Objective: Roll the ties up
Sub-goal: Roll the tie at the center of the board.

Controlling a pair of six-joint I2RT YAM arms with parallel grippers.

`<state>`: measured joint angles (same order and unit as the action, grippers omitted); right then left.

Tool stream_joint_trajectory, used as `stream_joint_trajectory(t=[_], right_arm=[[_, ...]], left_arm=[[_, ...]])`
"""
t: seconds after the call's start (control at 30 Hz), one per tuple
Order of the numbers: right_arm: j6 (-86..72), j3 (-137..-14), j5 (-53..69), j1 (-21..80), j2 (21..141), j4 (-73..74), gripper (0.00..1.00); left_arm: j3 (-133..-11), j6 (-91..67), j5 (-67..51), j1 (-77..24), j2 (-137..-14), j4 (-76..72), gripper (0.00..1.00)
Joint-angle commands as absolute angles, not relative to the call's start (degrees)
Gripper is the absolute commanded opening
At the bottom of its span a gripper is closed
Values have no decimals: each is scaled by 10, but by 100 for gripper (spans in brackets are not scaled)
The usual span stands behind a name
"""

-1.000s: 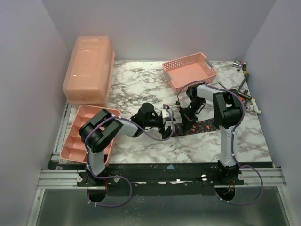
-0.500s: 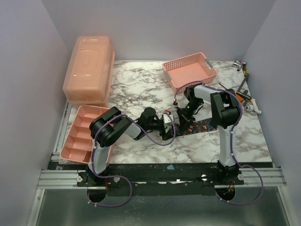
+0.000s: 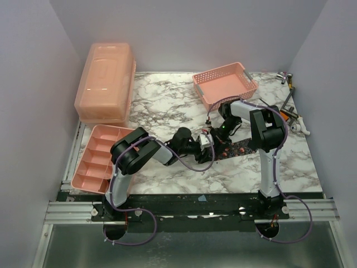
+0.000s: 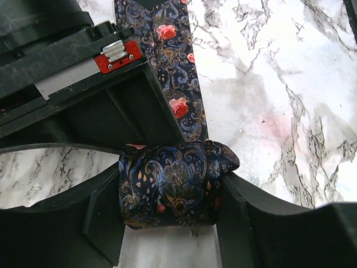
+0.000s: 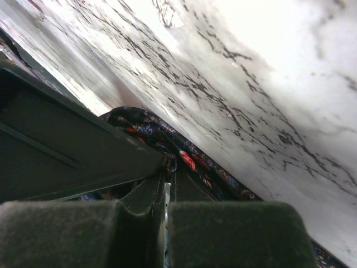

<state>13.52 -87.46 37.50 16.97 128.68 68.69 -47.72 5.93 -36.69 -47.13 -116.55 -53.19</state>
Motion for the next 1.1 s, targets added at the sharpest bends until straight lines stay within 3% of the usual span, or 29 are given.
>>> stream_joint_trajectory(t=[0.0, 0.23, 0.27, 0.37, 0.5, 0.67, 0.93, 1.07], right_arm=[[118, -858, 315, 181, 1329, 565, 0], [107, -850, 344, 182, 1317, 552, 1], [107, -849, 349, 181, 1315, 553, 0], [112, -850, 361, 180, 1299, 560, 1], [128, -863, 379, 157, 1268, 585, 15], [175, -899, 421, 103, 1246, 656, 34], [196, -892, 546, 95, 1215, 693, 51], [179, -877, 564, 122, 1219, 672, 52]], left_arm=[[-518, 66, -306, -488, -1196, -459, 52], [-505, 117, -253, -487, -1194, -344, 54], [-510, 121, -251, -488, -1195, -324, 52], [-522, 131, -239, -487, -1192, -258, 33], [-536, 167, -240, -486, -1188, -157, 24], [-546, 198, -244, -485, -1189, -70, 22], [-576, 192, -259, -484, -1198, -26, 24], [-586, 196, -259, -484, -1198, -12, 27]])
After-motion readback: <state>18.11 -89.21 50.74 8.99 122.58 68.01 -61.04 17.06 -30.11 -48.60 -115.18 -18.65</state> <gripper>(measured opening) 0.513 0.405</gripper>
